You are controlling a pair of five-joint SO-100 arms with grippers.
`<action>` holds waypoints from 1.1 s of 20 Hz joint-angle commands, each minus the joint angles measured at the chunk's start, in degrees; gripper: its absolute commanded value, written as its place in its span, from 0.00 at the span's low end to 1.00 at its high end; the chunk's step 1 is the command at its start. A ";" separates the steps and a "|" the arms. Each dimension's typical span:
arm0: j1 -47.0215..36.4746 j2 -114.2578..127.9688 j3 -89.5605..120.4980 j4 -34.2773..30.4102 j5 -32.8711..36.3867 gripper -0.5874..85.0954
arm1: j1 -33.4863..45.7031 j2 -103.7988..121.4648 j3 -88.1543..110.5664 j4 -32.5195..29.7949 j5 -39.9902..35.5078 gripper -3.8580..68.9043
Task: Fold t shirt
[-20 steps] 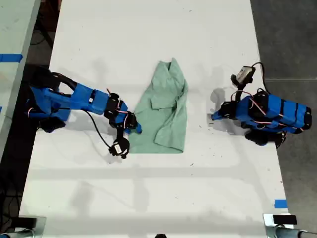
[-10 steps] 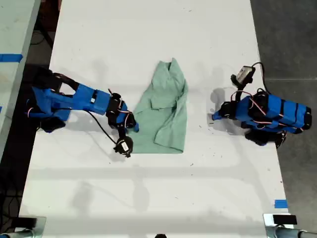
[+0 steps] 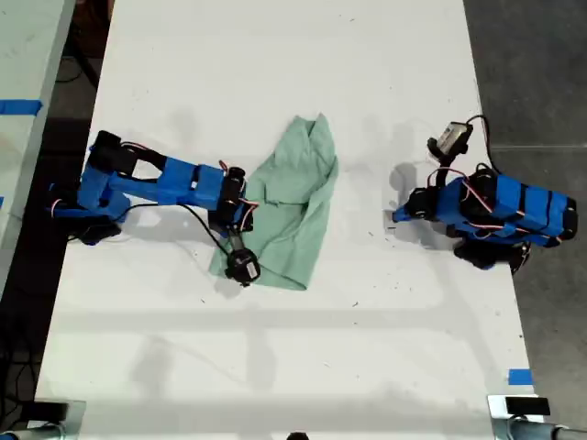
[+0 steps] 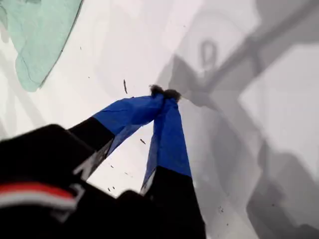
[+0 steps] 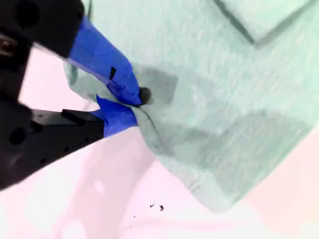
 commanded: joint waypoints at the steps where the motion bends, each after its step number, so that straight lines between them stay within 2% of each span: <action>1: 0.79 3.87 -11.69 0.53 3.34 0.00 | 0.26 0.53 0.97 -0.62 -0.44 0.03; 3: -0.18 -5.36 -24.08 -1.67 9.49 0.00 | 0.26 0.53 0.97 -0.62 -0.35 0.03; 5: -1.23 -8.09 -23.29 -13.36 15.03 0.00 | 0.26 0.53 0.97 -0.53 -0.18 0.03; 7: -1.23 -9.58 -23.29 -19.95 17.31 0.00 | 0.26 0.53 0.97 -0.53 -0.18 0.03; 11: -0.70 -9.05 -23.38 -27.69 20.39 0.00 | 0.26 0.53 0.97 -0.53 -0.09 0.03; 12: -0.70 -8.88 -23.38 -28.65 20.65 0.02 | 0.26 0.53 0.97 -0.53 -0.09 0.03; 14: -0.70 -8.26 -23.20 -30.23 22.24 0.16 | 0.26 0.53 0.97 -0.53 -0.09 0.03; 16: -1.05 -6.94 -22.85 -31.11 23.47 0.23 | 0.35 0.53 0.97 -0.53 -0.18 0.03; 17: -1.32 -6.15 -22.85 -31.46 25.49 0.21 | 0.35 0.53 0.97 -0.53 -0.18 0.03; 19: -1.58 -2.55 -21.45 -31.11 28.48 0.01 | 0.35 0.53 0.97 -0.53 -0.18 0.03; 22: -1.05 11.78 -13.36 -28.30 33.22 0.00 | 0.26 0.53 0.97 -0.53 -0.18 0.03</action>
